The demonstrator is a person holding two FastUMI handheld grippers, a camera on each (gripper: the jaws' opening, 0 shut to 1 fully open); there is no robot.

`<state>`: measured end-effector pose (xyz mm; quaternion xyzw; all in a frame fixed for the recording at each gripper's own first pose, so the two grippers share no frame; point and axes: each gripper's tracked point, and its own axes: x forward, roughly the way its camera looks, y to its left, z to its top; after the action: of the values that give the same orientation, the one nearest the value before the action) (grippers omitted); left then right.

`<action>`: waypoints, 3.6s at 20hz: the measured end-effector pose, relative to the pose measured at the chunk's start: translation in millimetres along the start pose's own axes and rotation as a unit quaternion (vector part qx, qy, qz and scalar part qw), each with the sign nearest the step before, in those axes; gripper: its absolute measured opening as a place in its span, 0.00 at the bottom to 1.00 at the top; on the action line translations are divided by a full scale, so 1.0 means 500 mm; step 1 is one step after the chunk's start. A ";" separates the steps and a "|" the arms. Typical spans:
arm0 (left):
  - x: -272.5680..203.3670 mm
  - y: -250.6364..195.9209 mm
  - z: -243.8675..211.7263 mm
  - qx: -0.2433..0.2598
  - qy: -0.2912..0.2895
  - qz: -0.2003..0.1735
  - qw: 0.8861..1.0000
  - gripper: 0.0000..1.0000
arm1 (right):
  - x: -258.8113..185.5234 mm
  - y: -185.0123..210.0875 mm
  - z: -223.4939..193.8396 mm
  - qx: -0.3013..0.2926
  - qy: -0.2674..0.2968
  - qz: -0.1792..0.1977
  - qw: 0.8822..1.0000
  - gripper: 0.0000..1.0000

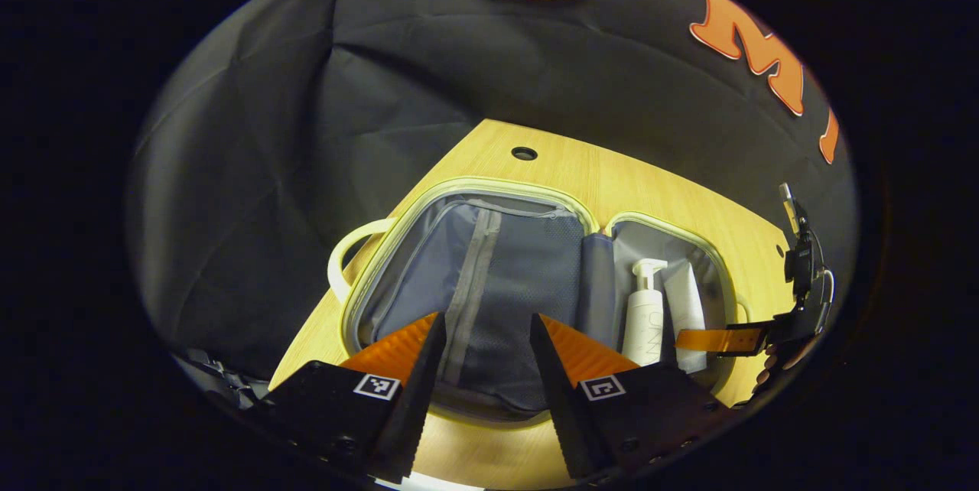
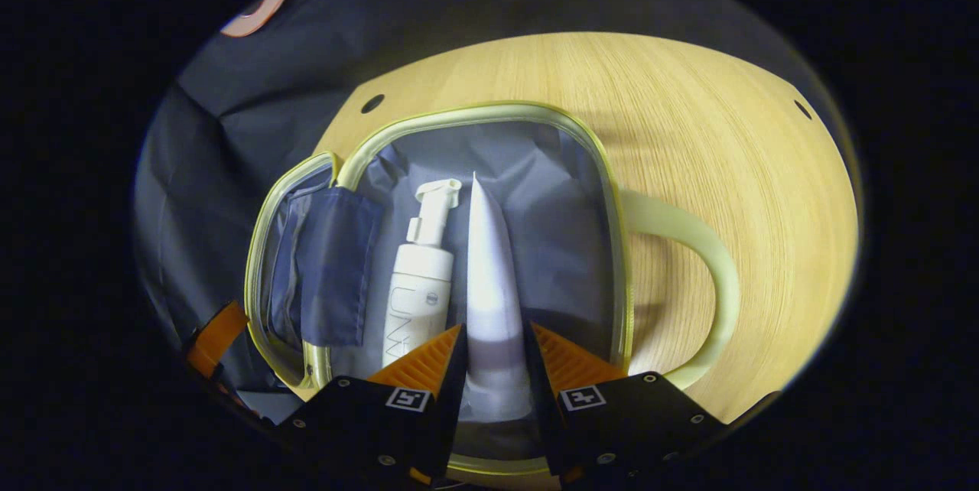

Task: First open the suitcase, pack the skin care products into it, and then close the suitcase.

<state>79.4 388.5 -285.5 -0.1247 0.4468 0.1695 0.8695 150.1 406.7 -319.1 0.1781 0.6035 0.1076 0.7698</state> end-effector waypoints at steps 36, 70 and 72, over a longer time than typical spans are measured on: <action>0.145 0.342 0.080 -0.245 -0.013 -0.020 0.969 0.87 | -0.433 -0.118 0.164 -0.004 -0.322 -0.029 0.946 0.95; -0.160 0.130 0.285 -0.233 -0.130 -0.217 0.939 0.07 | -0.565 -0.205 0.220 -0.040 -0.416 -0.021 0.908 0.95; -0.207 0.082 0.306 -0.211 -0.145 -0.231 0.939 0.07 | -0.569 -0.218 0.219 -0.043 -0.417 -0.018 0.908 0.95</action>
<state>118.8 463.4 -116.1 -0.3797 0.2289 0.0705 0.8936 179.7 183.0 -86.8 0.1629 0.2254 0.0356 0.9599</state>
